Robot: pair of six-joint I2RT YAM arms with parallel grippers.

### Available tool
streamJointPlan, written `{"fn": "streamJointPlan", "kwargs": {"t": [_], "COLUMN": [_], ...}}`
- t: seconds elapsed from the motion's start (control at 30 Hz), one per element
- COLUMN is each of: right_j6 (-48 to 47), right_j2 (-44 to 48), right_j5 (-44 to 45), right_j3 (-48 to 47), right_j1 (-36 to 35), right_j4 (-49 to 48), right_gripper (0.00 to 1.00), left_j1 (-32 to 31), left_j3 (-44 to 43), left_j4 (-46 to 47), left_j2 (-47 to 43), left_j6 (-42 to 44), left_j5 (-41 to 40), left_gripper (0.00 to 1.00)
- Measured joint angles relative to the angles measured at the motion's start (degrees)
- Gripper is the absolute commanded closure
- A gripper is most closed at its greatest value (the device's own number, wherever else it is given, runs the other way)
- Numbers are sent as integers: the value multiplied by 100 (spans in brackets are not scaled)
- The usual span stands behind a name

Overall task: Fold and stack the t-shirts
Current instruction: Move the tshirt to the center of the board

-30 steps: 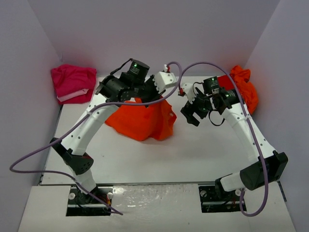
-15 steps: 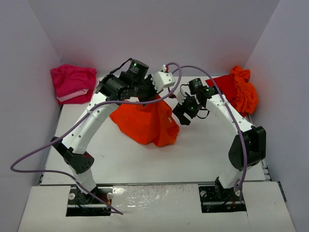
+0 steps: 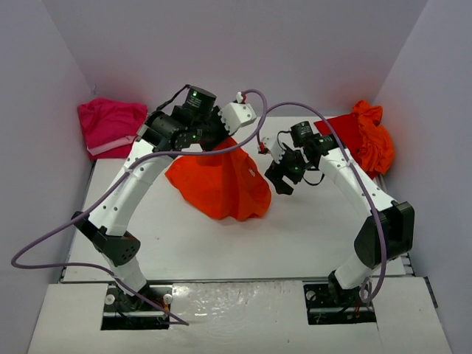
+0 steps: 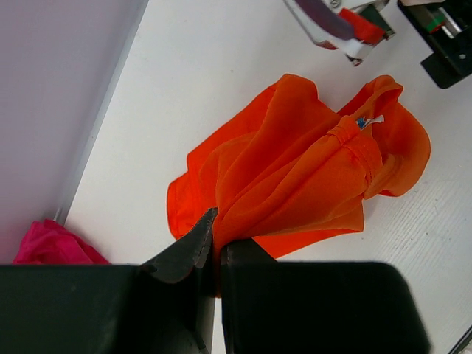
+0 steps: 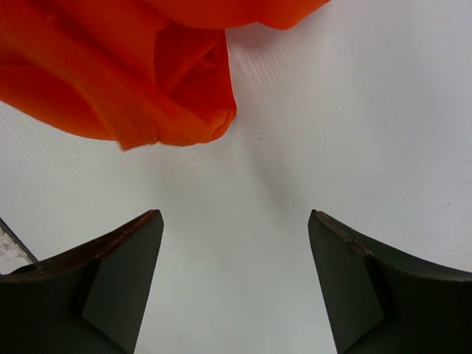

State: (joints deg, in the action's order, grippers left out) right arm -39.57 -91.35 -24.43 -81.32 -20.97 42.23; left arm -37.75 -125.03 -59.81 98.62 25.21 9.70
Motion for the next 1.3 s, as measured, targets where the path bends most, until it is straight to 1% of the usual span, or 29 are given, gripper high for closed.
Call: {"fn": "streamJointPlan", "kwargs": {"t": [0.13,0.37,0.57,0.67,0.83,1.03,1.13,1.3], "right_j6": [-10,27,28,28,32,57,65,72], "right_j2": [135,-12,-197,-484,-1227,-2034,-2294,-2363], "right_j5": [15,-185,-298,-341,-368,-367,-409,-535], "right_j3": [55,55,8,-197,-700,-1309,-1517,-1548], "right_j1": [-76,-297,-499,-547,-678,-1071,-1262,-1443], "right_j4": [1,9,19,68,20,42,79,136], "right_gripper": [24,23,25,26,27,30,30,30], "left_j1": [228,755,825,825,860,887,919,970], "left_j3": [-9,-43,-44,-42,-42,-42,-39,13], "left_j4": [2,75,108,112,129,133,136,172], "left_j2": [-229,-683,-838,-836,-836,-836,-836,-836], "left_j6": [10,7,-9,-11,-13,-13,-15,-24], "left_j5": [-37,-107,-73,-58,-58,-55,-57,-57], "left_gripper": [100,100,100,100,100,100,100,100]}}
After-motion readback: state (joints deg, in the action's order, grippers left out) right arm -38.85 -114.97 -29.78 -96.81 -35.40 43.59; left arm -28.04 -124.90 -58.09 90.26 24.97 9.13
